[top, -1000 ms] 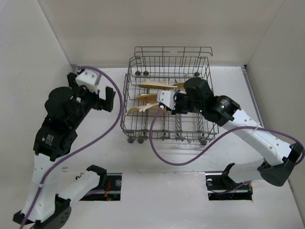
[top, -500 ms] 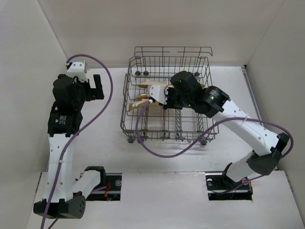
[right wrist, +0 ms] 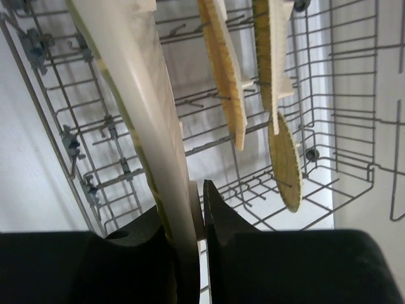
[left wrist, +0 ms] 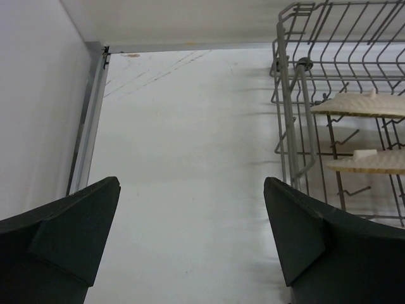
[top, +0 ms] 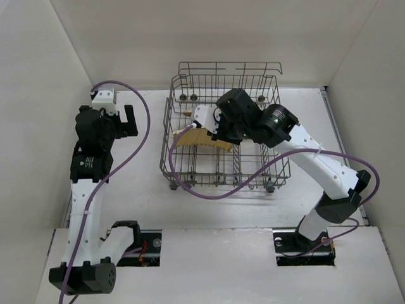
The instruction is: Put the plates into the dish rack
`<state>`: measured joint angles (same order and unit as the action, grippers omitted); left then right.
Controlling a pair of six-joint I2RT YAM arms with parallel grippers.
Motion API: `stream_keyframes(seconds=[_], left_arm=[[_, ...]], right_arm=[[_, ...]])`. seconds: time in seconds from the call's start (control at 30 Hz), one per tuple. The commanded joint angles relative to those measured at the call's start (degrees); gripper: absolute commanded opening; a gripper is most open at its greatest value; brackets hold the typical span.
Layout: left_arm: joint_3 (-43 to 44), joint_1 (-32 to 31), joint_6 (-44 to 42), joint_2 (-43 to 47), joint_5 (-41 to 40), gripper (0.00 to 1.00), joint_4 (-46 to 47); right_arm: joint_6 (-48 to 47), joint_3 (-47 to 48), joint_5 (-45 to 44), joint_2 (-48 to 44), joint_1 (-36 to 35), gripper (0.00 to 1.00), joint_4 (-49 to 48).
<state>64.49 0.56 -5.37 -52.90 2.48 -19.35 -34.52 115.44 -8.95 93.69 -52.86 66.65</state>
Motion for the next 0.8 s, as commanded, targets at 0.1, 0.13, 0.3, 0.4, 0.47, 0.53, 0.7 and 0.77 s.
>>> stream_keyframes(seconds=[0.1,0.13,0.3,0.4,0.47,0.53,0.7,0.77], left_arm=[[-4.8,3.6,-1.0,1.1,-1.1,1.0,7.5],[-5.2,4.2,-0.8,0.8,-1.2,1.0,7.9],[-6.7,7.0,-0.3,-1.0,-1.2,1.0,9.3],[-7.5,7.4,-0.1,-1.3,-1.0,1.0,10.1],[-8.1,7.4,-0.1,-1.3,-0.8,1.0,10.5],[-8.2,7.4,-0.2,-1.4,-0.8,1.0,10.6],[-8.2,7.6,-0.3,-1.9,-0.6,1.0,10.7],[-8.2,7.7,-0.3,-2.1,-0.5,1.0,10.8]], right_arm=[[2.1,-2.8,-2.2,-1.8,-0.6,0.0,-3.0],[1.9,-3.7,-2.3,-1.9,-0.6,0.0,-3.5],[1.7,-6.4,-2.9,-2.1,-0.6,0.0,-5.2],[1.7,-6.9,-2.9,-1.8,-0.6,0.0,-6.1],[1.5,-7.2,-2.9,-1.6,-0.6,0.0,-6.8],[1.2,-7.3,-2.8,-1.4,-0.4,0.0,-7.2],[0.9,-7.3,-2.9,-0.9,-0.4,0.0,-8.6],[0.4,-7.4,-3.3,-0.6,-0.4,0.0,-8.9]])
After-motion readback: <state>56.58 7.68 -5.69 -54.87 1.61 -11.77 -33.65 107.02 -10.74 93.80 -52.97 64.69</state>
